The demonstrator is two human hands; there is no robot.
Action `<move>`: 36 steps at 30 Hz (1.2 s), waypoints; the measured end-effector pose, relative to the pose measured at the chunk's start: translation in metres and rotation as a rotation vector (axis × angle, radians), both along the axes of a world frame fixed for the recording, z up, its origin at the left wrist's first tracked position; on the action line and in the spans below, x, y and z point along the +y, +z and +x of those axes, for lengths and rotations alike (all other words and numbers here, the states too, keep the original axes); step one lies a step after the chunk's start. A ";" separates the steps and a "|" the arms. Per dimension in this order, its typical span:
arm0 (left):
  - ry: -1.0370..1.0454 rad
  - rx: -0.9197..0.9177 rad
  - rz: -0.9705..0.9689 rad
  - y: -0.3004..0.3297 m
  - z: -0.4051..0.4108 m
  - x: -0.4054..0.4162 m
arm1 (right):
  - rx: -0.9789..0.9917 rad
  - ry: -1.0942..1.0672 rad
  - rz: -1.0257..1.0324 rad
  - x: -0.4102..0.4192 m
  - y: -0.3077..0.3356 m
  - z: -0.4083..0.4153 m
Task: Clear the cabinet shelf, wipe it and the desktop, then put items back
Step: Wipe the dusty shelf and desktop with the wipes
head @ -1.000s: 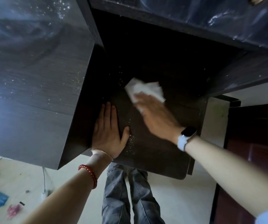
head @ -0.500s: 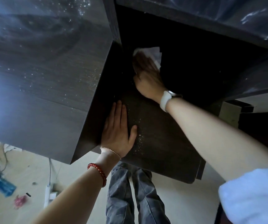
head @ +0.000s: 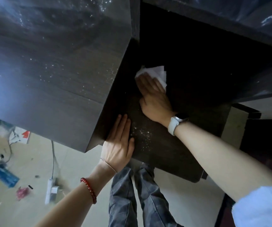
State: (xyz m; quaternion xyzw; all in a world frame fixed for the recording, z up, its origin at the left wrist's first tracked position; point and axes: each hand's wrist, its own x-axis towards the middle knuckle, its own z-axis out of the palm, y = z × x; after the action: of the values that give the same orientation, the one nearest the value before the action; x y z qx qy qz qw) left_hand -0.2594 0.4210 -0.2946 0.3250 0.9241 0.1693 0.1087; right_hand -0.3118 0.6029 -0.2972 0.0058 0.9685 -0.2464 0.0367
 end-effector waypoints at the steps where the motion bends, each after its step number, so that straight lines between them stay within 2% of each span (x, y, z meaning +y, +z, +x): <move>1: -0.006 0.001 -0.007 0.000 0.002 -0.004 | 0.020 0.055 0.014 -0.007 -0.002 0.012; 3: -0.020 0.003 -0.026 0.001 0.008 -0.010 | 0.027 0.088 0.064 -0.016 -0.005 0.022; 8: -0.040 -0.001 -0.087 -0.001 0.017 -0.024 | -0.049 -0.172 0.102 -0.031 0.006 -0.013; 11: -0.137 0.053 -0.119 -0.003 0.017 -0.035 | -0.067 -0.228 0.128 -0.034 0.005 -0.020; 16: -0.194 0.055 -0.125 0.000 0.022 -0.050 | -0.011 -0.215 -0.002 -0.039 0.005 -0.005; 18: -0.195 0.051 -0.128 0.002 0.026 -0.060 | 0.008 -0.069 -0.024 -0.045 0.007 0.020; 19: -0.190 0.050 -0.132 0.003 0.027 -0.066 | -0.006 0.073 0.000 -0.047 0.008 0.035; 21: -0.178 0.062 -0.149 0.005 0.028 -0.074 | -0.069 0.345 0.115 -0.039 0.009 0.052; 22: -0.176 0.068 -0.158 0.006 0.028 -0.075 | -0.080 0.391 0.160 -0.031 0.007 0.047; 27: -0.181 0.080 -0.207 0.007 0.023 -0.072 | -0.138 0.042 0.163 -0.009 0.022 -0.011; 30: -0.179 0.075 -0.206 0.004 0.026 -0.074 | -0.145 0.025 0.232 -0.011 0.019 -0.015; 34: -0.162 0.106 -0.175 0.001 0.029 -0.073 | -0.082 -0.053 0.148 -0.017 0.009 -0.008; 36: -0.158 0.099 -0.160 0.003 0.031 -0.074 | -0.056 -0.009 0.118 -0.026 0.002 0.008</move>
State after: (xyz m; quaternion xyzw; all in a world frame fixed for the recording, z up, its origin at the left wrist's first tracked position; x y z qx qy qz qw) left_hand -0.2289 0.3473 -0.2921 0.3951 0.9104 0.0695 0.1014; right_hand -0.3035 0.5765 -0.2950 0.0192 0.9799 -0.1886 0.0621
